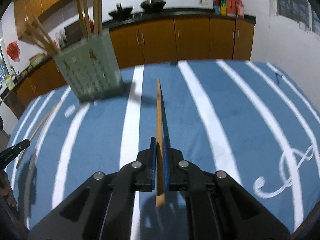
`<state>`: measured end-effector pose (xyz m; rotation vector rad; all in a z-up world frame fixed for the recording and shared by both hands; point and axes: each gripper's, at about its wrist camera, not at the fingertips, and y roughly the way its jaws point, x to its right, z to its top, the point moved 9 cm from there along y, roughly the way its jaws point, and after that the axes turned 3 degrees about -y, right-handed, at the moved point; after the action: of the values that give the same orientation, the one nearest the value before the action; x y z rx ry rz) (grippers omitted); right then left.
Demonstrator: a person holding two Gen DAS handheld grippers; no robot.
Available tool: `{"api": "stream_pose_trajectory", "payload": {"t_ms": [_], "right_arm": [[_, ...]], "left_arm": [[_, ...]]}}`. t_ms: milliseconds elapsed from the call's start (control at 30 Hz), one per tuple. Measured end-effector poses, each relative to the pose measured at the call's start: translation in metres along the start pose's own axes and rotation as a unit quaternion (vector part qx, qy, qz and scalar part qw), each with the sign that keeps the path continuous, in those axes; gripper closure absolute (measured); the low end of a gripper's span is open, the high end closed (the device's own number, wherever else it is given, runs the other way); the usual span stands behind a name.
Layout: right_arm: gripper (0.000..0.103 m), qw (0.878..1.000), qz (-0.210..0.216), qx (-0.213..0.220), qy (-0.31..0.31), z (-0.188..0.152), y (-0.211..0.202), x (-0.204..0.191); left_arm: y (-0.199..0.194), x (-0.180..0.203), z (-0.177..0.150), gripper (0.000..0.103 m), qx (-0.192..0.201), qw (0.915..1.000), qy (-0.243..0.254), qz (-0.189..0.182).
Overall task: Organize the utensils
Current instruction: 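Lift both held chopsticks upright over the green holder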
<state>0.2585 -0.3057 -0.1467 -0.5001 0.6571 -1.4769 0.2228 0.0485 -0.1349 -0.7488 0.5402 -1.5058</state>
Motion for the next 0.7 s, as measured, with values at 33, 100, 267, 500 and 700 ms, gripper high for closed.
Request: {"api": "stream_pose_trajectory", "payload": {"t_ms": [33, 100, 267, 500, 700], "right_arm": [[0.095, 1.0, 0.0, 0.013, 0.002, 0.008, -0.007, 0.001], [0.095, 0.999, 0.0, 0.034, 0.004, 0.021, -0.019, 0.003], [0.095, 0.995, -0.001, 0.099, 0.006, 0.059, -0.055, 0.004], [0.095, 0.987, 0.004, 0.159, 0.001, 0.099, -0.09, 0.001], [0.095, 0.98, 0.046, 0.195, -0.007, 0.127, -0.122, -0.019]], "left_arm": [[-0.006, 0.001, 0.006, 0.096, 0.009, 0.9999, -0.002, -0.004], [-0.021, 0.002, 0.02, 0.096, 0.031, 0.9994, -0.007, -0.011], [-0.057, 0.005, 0.06, 0.096, 0.087, 0.9957, -0.019, -0.028], [-0.089, 0.013, 0.102, 0.096, 0.137, 0.9895, -0.02, -0.043], [-0.11, 0.036, 0.126, 0.096, 0.157, 0.9849, -0.007, -0.074]]}}
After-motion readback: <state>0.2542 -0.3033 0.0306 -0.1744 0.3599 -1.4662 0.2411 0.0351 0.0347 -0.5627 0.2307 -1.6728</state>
